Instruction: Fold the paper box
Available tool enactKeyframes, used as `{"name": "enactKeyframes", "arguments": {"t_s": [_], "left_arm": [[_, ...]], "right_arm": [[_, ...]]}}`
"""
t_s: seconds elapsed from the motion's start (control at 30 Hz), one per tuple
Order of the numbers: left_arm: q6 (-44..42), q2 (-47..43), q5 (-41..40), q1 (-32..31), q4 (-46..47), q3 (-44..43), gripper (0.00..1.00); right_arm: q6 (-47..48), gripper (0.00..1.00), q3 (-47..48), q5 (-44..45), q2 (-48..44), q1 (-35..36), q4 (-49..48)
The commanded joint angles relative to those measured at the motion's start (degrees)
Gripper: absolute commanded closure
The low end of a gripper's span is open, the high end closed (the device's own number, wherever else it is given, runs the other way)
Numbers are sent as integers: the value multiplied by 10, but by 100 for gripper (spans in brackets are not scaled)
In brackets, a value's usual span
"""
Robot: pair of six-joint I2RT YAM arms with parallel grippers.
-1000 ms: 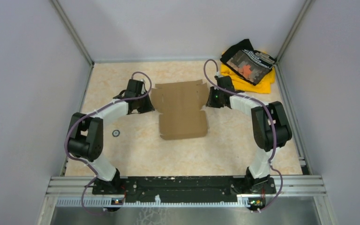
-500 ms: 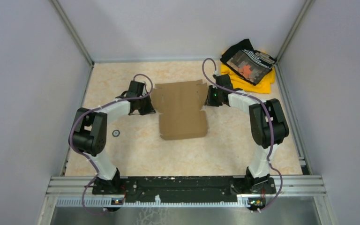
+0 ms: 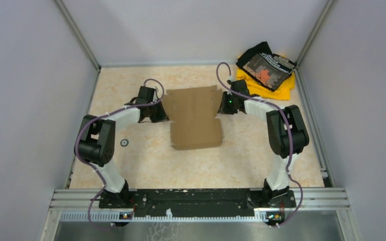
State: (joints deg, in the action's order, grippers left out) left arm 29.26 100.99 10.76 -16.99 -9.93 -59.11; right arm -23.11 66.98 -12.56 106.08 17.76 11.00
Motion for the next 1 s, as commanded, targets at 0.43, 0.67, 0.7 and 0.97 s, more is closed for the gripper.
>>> {"name": "enactKeyframes", "arguments": {"t_s": [0.43,0.67,0.7,0.97], "left_arm": [[12,21,13,-21,20,-35,74],[13,25,12,-28,18,-40,64],[13,24,13,-28,18,-41,63],[14,28,13,-32,15,-48,62]], "right_arm": [[2,80,47,-19,9,13,-12],[2,80,49,-23,15,16,-12],[2,80,50,-23,17,18,-12],[2,80,62,-23,25,27,-8]]}}
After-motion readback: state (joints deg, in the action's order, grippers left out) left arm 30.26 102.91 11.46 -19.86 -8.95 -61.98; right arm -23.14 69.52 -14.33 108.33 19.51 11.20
